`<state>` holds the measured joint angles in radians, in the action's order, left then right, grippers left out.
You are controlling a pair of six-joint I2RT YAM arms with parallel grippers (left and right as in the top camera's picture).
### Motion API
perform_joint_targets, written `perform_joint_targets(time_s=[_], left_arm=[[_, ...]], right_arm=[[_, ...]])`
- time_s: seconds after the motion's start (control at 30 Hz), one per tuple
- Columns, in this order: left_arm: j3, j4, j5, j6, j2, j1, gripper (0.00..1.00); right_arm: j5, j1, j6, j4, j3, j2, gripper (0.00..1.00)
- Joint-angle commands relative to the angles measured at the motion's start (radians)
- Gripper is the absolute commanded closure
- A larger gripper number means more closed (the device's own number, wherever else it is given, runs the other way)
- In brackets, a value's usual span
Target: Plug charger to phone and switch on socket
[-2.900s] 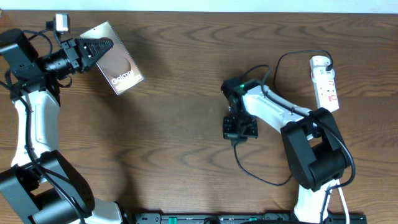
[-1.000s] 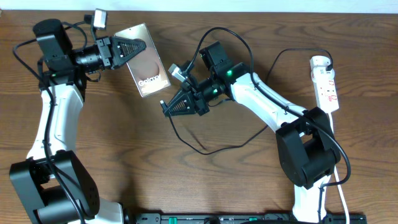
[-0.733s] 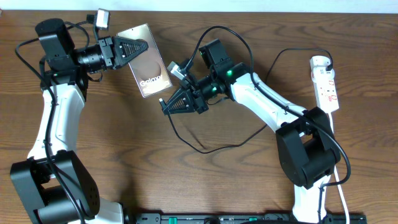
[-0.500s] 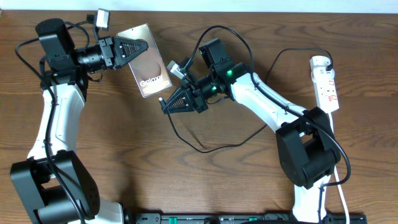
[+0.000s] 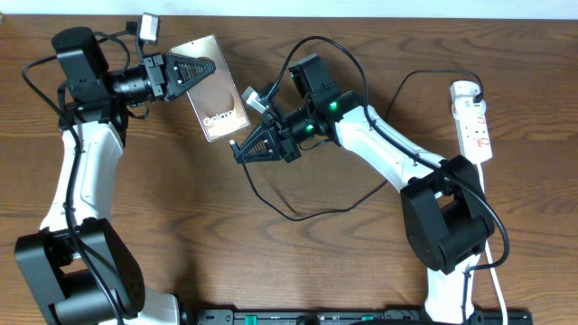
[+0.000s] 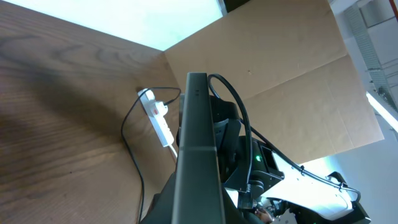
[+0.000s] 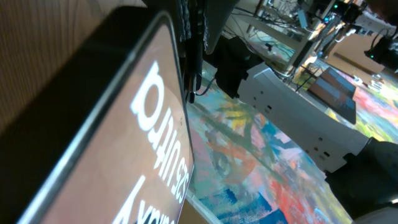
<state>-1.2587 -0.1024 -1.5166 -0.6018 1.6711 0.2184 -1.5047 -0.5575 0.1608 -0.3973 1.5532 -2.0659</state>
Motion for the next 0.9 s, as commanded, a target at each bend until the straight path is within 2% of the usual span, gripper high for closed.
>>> perform_joint_targets(time_s=[0.0,0.3,0.87], left_arm=[[-0.002,-0.003,-0.028,0.007,-0.010,-0.002,0.92],[-0.002,-0.003,-0.029,0.022,-0.010,-0.002,0.93],[-0.002,-0.003,-0.040,0.022,-0.010,-0.002,0.93]], right_arm=[[-0.013,0.007,-0.011,0.006,0.014,0.001,0.99],[-0.012,0.007,-0.079,0.084,0.014,0.001,0.99],[0.055,0.010,-0.123,0.087,0.014,0.001,0.99]])
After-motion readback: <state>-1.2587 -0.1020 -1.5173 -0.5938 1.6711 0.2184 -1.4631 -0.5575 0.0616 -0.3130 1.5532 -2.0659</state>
